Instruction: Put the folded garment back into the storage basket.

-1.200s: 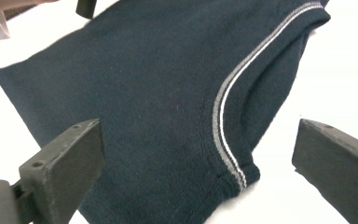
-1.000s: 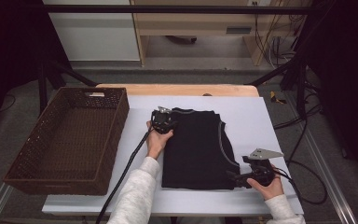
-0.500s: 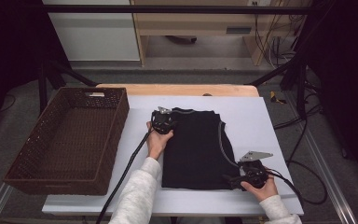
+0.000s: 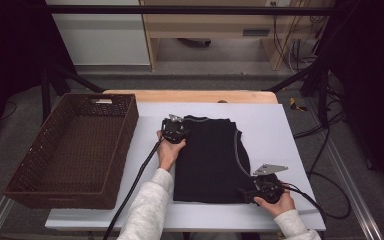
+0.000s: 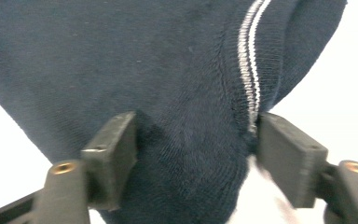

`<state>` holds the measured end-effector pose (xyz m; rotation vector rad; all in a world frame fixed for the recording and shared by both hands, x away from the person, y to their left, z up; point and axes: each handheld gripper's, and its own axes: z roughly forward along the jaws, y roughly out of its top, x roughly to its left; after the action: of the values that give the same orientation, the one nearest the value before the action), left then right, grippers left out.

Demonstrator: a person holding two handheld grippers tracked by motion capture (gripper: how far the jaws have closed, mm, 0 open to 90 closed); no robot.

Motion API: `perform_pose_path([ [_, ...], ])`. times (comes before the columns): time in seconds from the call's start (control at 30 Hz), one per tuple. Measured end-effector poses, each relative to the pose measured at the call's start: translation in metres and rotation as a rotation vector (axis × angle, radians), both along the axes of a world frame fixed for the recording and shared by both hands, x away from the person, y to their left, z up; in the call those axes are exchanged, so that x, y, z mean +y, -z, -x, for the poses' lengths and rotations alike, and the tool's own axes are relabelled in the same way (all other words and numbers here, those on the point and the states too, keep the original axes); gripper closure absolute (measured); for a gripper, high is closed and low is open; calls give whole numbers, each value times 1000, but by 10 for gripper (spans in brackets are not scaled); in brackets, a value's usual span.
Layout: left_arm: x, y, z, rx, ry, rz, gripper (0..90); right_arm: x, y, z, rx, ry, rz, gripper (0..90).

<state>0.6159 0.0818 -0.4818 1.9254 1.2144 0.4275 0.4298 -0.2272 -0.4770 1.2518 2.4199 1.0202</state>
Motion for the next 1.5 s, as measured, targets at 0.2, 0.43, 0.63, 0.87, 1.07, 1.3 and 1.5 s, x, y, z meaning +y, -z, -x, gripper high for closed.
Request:
perform_pose_path([
  [0.2, 0, 0, 0, 0, -2, -1, 776, 1, 0, 1, 14, -4, -38, 496],
  [0.43, 0, -1, 0, -1, -4, 0, 788, 1, -1, 1, 54, -3, -88, 655],
  [0.63, 0, -2, 0, 1, -6, 2, 807, 1, -1, 1, 66, 1, -103, 694],
  [0.87, 0, -5, 2, 1, -13, 5, 819, -1, -4, -1, 78, 10, -114, 712],
  [1.07, -1, -12, 4, -14, -10, -3, 819, -3, -6, -1, 81, 11, -117, 715],
  [1.3, -1, -20, 8, -34, -6, 2, 820, -4, -7, -1, 81, 11, -120, 716],
  [1.5, -2, -28, 12, -53, 12, -3, 821, -4, -8, -1, 84, 7, -121, 716],
])
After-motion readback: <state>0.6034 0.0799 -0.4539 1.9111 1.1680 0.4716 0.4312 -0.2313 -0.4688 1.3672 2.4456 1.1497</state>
